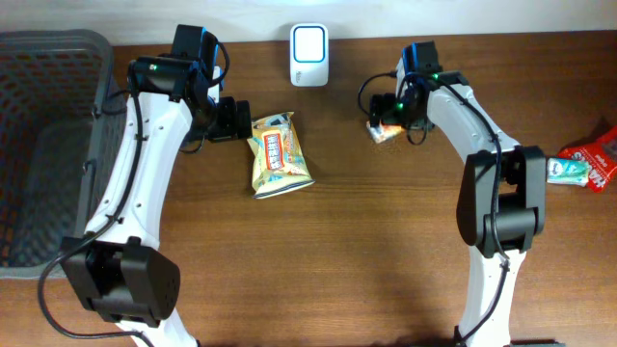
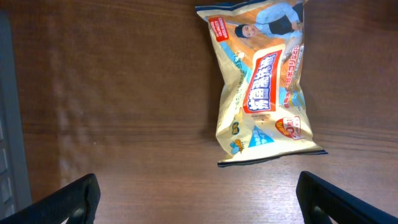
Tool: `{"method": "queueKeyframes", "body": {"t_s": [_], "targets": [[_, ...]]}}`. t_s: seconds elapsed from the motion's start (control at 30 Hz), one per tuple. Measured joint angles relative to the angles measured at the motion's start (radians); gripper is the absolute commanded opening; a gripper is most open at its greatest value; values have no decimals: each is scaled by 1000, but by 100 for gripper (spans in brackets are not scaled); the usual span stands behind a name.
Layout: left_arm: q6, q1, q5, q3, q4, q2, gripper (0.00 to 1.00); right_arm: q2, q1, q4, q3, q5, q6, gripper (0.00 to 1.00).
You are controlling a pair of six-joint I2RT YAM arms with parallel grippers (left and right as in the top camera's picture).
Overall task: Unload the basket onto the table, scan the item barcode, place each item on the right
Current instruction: 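Reach the right gripper to the orange Kleenex pack and grasp it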
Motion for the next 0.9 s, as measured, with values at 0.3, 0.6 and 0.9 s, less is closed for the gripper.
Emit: {"method": "queueKeyframes", "body": {"t_s": [0.3, 0.6, 0.9], "targets": [[0, 0, 0, 0, 0, 0, 99, -16, -1, -244, 0, -510, -126, 99], [0, 0, 0, 0, 0, 0, 99, -145, -1, 146, 19, 0, -201, 92], [0, 0, 0, 0, -1, 0, 99, 20, -1, -2, -3, -269, -214, 91]]}}
